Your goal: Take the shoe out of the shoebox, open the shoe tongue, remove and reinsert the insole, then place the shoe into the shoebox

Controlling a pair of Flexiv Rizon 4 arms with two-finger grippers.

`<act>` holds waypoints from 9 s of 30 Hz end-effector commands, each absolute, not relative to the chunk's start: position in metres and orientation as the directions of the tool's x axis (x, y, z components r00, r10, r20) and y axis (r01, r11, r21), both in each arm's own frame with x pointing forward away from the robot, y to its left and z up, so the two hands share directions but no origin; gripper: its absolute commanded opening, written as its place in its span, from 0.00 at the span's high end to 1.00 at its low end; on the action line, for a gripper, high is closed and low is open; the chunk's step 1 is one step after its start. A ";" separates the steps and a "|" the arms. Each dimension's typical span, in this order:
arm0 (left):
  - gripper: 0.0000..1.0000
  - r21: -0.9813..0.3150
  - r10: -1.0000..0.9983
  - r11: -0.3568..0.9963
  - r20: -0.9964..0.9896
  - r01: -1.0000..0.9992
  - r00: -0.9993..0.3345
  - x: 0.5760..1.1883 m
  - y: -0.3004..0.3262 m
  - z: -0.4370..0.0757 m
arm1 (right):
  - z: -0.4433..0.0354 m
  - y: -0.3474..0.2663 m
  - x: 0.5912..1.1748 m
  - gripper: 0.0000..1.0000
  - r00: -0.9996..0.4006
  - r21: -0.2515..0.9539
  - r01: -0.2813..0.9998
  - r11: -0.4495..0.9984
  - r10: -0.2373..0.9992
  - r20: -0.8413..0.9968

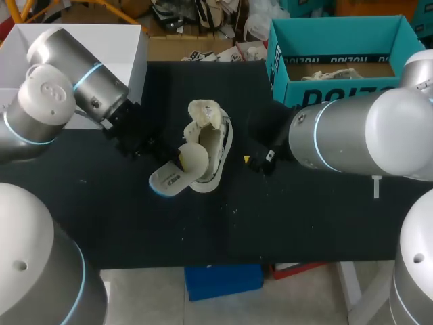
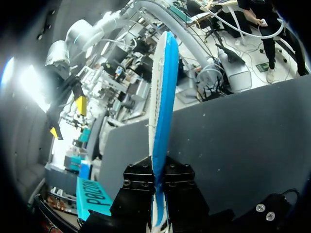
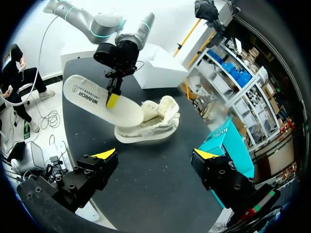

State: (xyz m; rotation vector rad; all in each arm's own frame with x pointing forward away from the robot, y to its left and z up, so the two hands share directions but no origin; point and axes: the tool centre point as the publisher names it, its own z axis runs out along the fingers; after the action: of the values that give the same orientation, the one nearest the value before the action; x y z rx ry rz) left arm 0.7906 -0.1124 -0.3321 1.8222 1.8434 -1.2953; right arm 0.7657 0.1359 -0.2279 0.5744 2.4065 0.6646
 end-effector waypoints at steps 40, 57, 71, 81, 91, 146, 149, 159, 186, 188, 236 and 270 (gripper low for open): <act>0.23 -0.350 0.746 -0.076 -0.641 0.934 -0.180 0.837 -0.141 -0.350 | -0.229 0.137 0.766 0.00 -0.744 0.572 0.245 0.783 0.530 -0.408; 0.58 -0.378 0.777 -0.109 -0.609 0.919 -0.159 0.796 -0.131 -0.348 | -0.229 0.137 0.766 0.00 -0.744 0.572 0.245 0.783 0.530 -0.408; 1.00 -0.359 0.732 -0.115 -0.661 0.926 -0.165 0.807 -0.130 -0.345 | -0.229 0.137 0.766 0.00 -0.744 0.572 0.245 0.783 0.530 -0.408; 1.00 -0.337 0.704 -0.086 -0.686 0.937 -0.182 0.826 -0.138 -0.352 | -0.229 0.137 0.766 0.00 -0.744 0.572 0.245 0.783 0.530 -0.408; 1.00 -0.316 0.703 -0.048 -0.684 0.948 -0.193 0.839 -0.140 -0.359 | -0.229 0.137 0.766 0.00 -0.744 0.572 0.245 0.783 0.530 -0.408; 0.20 -0.247 0.774 0.069 -0.598 0.967 -0.208 0.841 -0.115 -0.321 | -0.229 0.137 0.766 0.00 -0.744 0.572 0.245 0.783 0.530 -0.408; 0.68 -0.195 0.822 0.082 -0.541 0.977 -0.177 0.845 -0.120 -0.323 | -0.229 0.137 0.766 0.00 -0.744 0.572 0.245 0.783 0.530 -0.408; 1.00 -0.105 0.933 0.083 -0.341 0.991 -0.114 0.848 -0.131 -0.352 | -0.229 0.137 0.766 0.00 -0.744 0.572 0.245 0.783 0.530 -0.408; 1.00 -0.172 0.963 0.063 -0.249 0.983 -0.105 0.848 -0.132 -0.377 | -0.229 0.137 0.766 0.00 -0.744 0.572 0.245 0.783 0.530 -0.408; 1.00 -0.169 0.959 0.054 -0.265 0.984 -0.098 0.845 -0.130 -0.367 | -0.229 0.137 0.766 0.00 -0.744 0.572 0.245 0.783 0.530 -0.408; 1.00 -0.186 0.942 0.070 -0.311 0.980 -0.126 0.858 -0.135 -0.365 | -0.229 0.137 0.766 0.00 -0.744 0.572 0.245 0.783 0.530 -0.408; 1.00 -0.252 0.595 0.474 -0.615 0.844 -0.518 1.009 -0.075 -0.299 | -0.229 0.137 0.766 0.00 -0.744 0.572 0.245 0.783 0.530 -0.408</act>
State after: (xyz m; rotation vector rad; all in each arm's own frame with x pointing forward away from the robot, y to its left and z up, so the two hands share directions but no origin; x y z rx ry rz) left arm 0.9902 -0.0608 -0.2924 1.1823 2.2666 -0.7435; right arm 0.7658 0.1360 -0.2279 0.5744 2.4067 0.6647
